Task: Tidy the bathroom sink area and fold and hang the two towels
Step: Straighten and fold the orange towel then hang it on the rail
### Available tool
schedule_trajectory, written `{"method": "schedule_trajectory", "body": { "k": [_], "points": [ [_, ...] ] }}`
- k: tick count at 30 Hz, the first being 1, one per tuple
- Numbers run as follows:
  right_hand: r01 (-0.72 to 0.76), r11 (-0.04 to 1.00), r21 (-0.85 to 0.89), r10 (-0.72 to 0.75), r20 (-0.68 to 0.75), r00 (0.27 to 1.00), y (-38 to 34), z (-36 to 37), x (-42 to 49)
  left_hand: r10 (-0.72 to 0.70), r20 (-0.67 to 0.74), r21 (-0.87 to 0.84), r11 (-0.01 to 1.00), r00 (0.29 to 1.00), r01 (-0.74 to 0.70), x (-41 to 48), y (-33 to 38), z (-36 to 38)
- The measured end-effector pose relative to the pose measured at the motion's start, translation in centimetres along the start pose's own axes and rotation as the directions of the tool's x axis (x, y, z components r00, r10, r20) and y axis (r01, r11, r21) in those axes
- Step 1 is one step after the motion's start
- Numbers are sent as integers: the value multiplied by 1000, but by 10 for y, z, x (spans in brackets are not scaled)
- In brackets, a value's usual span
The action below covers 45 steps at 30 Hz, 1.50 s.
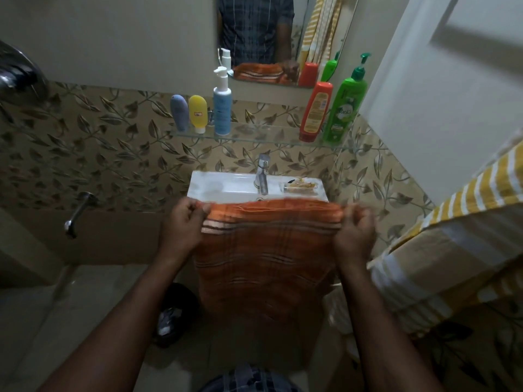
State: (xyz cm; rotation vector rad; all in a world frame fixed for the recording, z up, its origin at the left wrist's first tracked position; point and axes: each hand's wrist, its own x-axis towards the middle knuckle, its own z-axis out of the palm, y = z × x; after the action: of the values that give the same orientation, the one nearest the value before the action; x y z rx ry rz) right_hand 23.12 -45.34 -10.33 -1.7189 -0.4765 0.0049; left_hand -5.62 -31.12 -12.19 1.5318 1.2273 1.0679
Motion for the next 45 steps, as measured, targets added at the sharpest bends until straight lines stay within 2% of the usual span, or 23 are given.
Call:
{"method": "schedule_trajectory", "body": {
  "k": [1, 2, 4, 6, 8, 10, 13, 16, 19, 22, 25, 28, 32, 35, 38, 40, 42, 45],
  "points": [
    [-55, 993, -106, 58, 32, 998, 6, 1, -2, -28, -21, 116, 993, 999, 30, 3, -4, 0],
    [-70, 985, -155, 77, 36, 996, 12, 0, -3, -36, -61, 150, 988, 997, 45, 6, -6, -3],
    [23, 992, -125, -21, 15, 1000, 11, -1, -3, 28, -124, 75, 997, 992, -18, 14, 0, -10],
    [72, 987, -145, -72, 6, 997, 11, -1, 0, 22, -83, 50, 999, 996, -18, 26, 2, -17],
    [35, 984, -176, -22, 73, 997, 12, 0, 0, 26, -38, 178, 984, 999, -18, 29, 0, -18],
    [3, 984, -180, 4, 38, 999, 12, 1, 3, 76, -82, 257, 965, 994, -52, 26, 1, -12],
    [25, 993, -114, -33, -60, 998, 10, -1, 8, 111, -120, 140, 986, 987, -94, 21, 4, -5],
    [6, 984, -178, -2, 24, 1000, 12, -4, 9, 90, -90, 214, 974, 992, -69, 19, 2, 1],
    [15, 989, -147, -19, -21, 1000, 12, -3, 14, 113, -131, 182, 979, 985, -88, 17, 5, 4],
    [-14, 987, -160, 20, 32, 999, 11, -5, 14, 82, -111, 202, 978, 990, -58, 19, 3, 1],
    [52, 989, -142, -54, -11, 998, 9, -7, 18, 110, -120, 179, 980, 987, -88, 16, 10, 0],
    [22, 980, -199, -15, 40, 999, 10, -8, 19, 104, -121, 221, 972, 987, -75, 15, 13, 3],
    [80, 981, -178, -96, -82, 992, 1, -10, 29, 192, -135, 190, 968, 972, -164, 9, 21, 3],
    [29, 981, -190, -18, 60, 998, 2, -10, 28, 153, -136, 248, 962, 979, -115, 11, 15, 7],
    [89, 977, -195, -81, 49, 995, -5, -3, 28, 138, -215, 245, 966, 967, -84, 18, 15, 5],
    [44, 980, -195, -23, 108, 994, -2, -4, 27, 107, -179, 273, 961, 978, -55, 20, 9, 1],
    [55, 988, -148, -36, 130, 991, 0, -7, 29, 110, -172, 276, 959, 979, -59, 19, 8, -2],
    [32, 998, -56, -23, 161, 987, -2, -10, 31, 31, -132, 164, 986, 991, -9, 22, 8, -6]
  ]
}}
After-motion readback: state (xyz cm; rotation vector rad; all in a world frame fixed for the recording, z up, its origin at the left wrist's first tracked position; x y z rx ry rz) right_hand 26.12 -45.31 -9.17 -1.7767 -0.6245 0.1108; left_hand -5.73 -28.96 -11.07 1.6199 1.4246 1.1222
